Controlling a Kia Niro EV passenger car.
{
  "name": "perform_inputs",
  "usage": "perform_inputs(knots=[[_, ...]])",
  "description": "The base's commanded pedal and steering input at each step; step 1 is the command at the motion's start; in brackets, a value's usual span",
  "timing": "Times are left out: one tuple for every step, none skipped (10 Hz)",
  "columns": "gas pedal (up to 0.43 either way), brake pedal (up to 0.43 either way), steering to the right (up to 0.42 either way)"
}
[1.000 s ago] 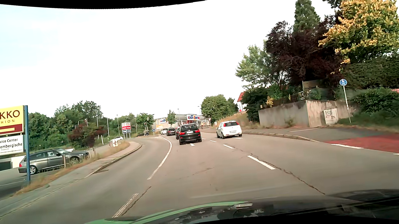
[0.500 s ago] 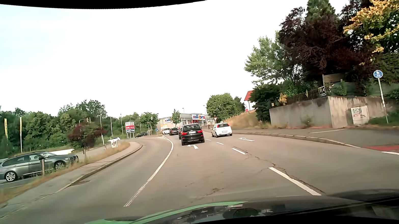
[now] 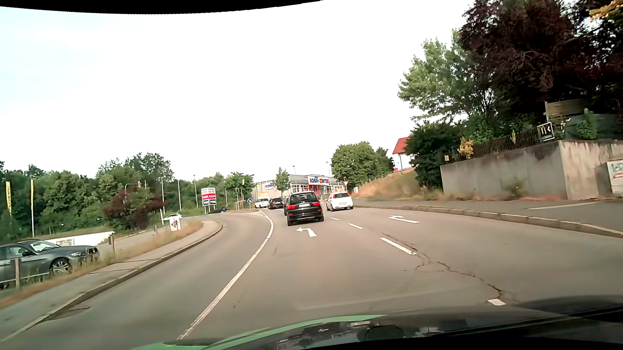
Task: Follow the waypoints while adhering to traffic rules and regulations
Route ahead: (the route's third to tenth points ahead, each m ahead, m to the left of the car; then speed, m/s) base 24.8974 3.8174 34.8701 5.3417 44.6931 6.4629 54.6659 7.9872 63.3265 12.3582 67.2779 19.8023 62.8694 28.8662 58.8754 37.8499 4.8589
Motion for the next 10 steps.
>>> perform_inputs(knots=[[0.189,0.000,-0.043],[0.189,0.000,-0.042],[0.189,0.000,-0.041],[0.189,0.000,-0.040],[0.189,0.000,-0.040],[0.189,0.000,-0.040],[0.189,0.000,-0.040],[0.189,0.000,-0.040],[0.189,0.000,-0.040],[0.189,0.000,-0.040]])
